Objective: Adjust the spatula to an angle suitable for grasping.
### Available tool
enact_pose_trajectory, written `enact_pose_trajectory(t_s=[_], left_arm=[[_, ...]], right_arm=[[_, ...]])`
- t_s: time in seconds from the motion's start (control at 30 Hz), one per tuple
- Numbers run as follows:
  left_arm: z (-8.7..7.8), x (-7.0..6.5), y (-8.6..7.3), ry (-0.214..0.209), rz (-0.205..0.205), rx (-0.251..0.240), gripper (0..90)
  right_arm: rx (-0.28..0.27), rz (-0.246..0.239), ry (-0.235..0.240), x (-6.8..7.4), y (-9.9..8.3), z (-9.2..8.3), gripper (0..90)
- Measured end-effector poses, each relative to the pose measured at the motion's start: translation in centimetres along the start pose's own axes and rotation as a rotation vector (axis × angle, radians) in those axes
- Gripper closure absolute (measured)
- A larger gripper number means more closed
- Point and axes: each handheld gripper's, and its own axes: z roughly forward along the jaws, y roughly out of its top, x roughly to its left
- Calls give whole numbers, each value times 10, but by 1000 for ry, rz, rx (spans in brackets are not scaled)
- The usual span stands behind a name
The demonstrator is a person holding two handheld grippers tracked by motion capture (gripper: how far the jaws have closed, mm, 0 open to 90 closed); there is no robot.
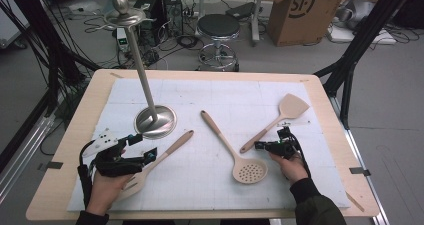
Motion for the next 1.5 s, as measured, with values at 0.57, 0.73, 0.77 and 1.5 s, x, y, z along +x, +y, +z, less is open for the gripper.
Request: enact_pose_trajectory(t_s=[0.57, 0.73, 0.77, 1.5], left_arm=[[-2, 3, -1, 11, -6, 2, 215], [-4, 6, -1, 17, -10, -5, 216], [-4, 6, -1, 18, -11, -3, 216], [2, 4, -4, 6, 1, 31, 216]], right_arm=[[-77, 28, -37, -19, 45, 4, 897], [-124, 90, -103, -47, 66, -11, 897], [-122, 99, -116, -53, 69, -11, 896], [-27, 35, -281, -97, 91, -3, 898]])
